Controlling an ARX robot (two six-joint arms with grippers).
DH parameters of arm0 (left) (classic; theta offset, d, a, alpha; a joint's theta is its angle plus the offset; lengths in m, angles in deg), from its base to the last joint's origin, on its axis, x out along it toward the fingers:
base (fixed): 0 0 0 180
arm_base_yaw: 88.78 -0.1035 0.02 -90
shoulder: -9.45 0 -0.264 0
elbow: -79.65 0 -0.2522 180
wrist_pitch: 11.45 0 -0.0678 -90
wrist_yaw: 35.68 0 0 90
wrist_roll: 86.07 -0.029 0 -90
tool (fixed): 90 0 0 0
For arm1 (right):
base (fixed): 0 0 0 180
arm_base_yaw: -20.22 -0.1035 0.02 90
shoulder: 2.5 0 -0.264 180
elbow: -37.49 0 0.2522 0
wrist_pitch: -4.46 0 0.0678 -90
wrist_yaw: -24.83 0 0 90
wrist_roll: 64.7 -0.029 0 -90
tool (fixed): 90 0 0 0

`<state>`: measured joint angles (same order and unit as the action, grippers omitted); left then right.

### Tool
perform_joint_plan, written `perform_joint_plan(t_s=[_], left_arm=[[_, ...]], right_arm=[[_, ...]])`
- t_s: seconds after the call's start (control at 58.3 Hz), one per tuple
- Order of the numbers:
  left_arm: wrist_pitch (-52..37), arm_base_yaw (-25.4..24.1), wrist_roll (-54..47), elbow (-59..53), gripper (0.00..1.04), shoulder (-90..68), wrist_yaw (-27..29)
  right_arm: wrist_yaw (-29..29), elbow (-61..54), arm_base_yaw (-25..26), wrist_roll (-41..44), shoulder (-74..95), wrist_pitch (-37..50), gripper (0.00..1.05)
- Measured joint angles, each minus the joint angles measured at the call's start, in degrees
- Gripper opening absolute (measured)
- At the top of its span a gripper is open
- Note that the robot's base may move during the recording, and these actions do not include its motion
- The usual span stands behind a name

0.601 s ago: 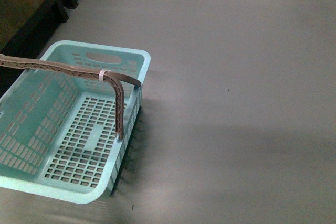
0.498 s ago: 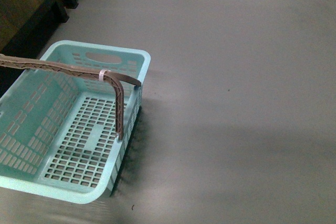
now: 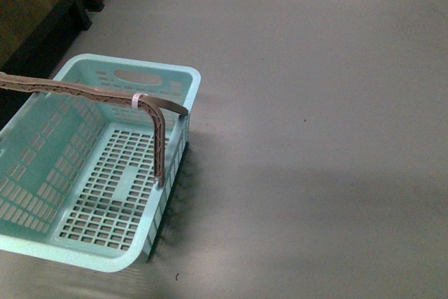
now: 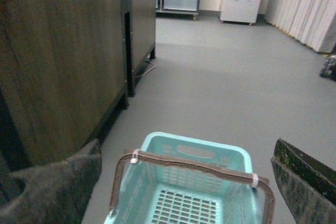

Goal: Pick mango and avocado into basket

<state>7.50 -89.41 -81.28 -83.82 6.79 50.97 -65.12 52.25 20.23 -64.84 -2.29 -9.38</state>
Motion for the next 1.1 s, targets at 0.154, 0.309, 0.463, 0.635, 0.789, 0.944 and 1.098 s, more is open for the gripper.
perform_joint_plan(t_s=[0.154, 0.309, 0.463, 0.635, 0.789, 0.944, 1.098], left_arm=[[12.5, 1.6, 32.2, 10.3, 0.97, -24.3, -5.9], [-5.9, 1.8, 49.5, 16.4, 0.97, -47.1, -5.7], [-22.6, 4.2, 54.1, 20.4, 0.97, -71.1, -2.4], [-30.4, 6.1, 57.3, 24.6, 0.97, -89.3, 1.5], [-34.5, 9.2, 59.1, 29.7, 0.97, -100.2, 3.5], [-36.7, 10.4, 61.7, 36.6, 0.97, -109.2, 4.4], [-37.4, 10.0, 62.8, 42.6, 0.97, -115.5, 4.8]], right_arm=[[0.0, 0.0, 0.0, 0.0, 0.0, 0.0, 0.96], [0.0, 0.0, 0.0, 0.0, 0.0, 0.0, 0.96], [0.0, 0.0, 0.0, 0.0, 0.0, 0.0, 0.96], [0.0, 0.0, 0.0, 0.0, 0.0, 0.0, 0.96], [0.0, 0.0, 0.0, 0.0, 0.0, 0.0, 0.96], [0.0, 0.0, 0.0, 0.0, 0.0, 0.0, 0.96], [0.0, 0.0, 0.0, 0.0, 0.0, 0.0, 0.96]])
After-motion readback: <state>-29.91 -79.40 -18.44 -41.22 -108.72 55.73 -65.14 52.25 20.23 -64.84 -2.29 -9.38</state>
